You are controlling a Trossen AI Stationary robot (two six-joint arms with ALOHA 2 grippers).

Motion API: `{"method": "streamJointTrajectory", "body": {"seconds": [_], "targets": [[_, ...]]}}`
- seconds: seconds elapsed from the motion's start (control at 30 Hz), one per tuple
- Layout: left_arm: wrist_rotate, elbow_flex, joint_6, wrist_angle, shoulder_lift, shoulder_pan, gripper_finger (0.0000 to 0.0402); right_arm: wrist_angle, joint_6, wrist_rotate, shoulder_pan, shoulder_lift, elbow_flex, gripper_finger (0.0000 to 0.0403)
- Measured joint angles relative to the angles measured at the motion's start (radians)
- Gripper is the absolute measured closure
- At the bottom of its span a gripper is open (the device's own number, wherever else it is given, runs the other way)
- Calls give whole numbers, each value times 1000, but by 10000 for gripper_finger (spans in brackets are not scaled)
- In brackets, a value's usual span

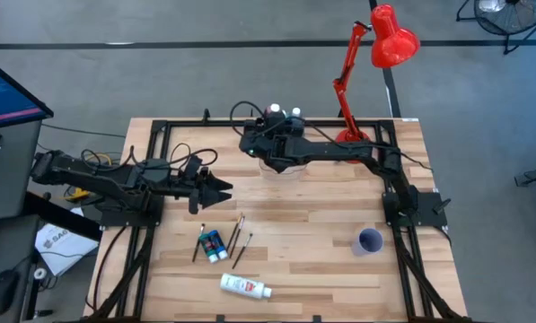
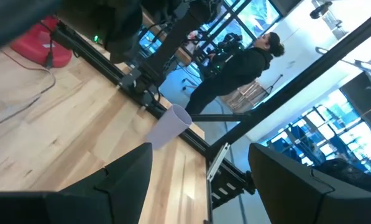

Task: Pick & Place Paint Supplies
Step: Put the red paint bottle into the transparent bin

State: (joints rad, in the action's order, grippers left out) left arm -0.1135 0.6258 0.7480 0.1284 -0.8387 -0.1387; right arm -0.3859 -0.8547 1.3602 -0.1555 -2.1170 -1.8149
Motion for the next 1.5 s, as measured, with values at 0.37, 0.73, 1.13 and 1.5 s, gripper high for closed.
{"method": "streamJointTrajectory", "body": {"seconds": [0.37, 0.73, 1.13, 1.5], "targets": [[0, 0, -13, -1, 0, 0, 142, 10, 50, -2, -16, -1, 0, 211], [0, 0, -6, 0, 0, 0, 142, 90, 79, -28, -7, -105, 0, 211], [8, 0, -4, -1, 0, 0, 142, 134, 75, -49, -36, -132, 0, 214], [8, 0, -6, -1, 0, 0, 142, 113, 73, -107, -79, -131, 3, 214]]}}
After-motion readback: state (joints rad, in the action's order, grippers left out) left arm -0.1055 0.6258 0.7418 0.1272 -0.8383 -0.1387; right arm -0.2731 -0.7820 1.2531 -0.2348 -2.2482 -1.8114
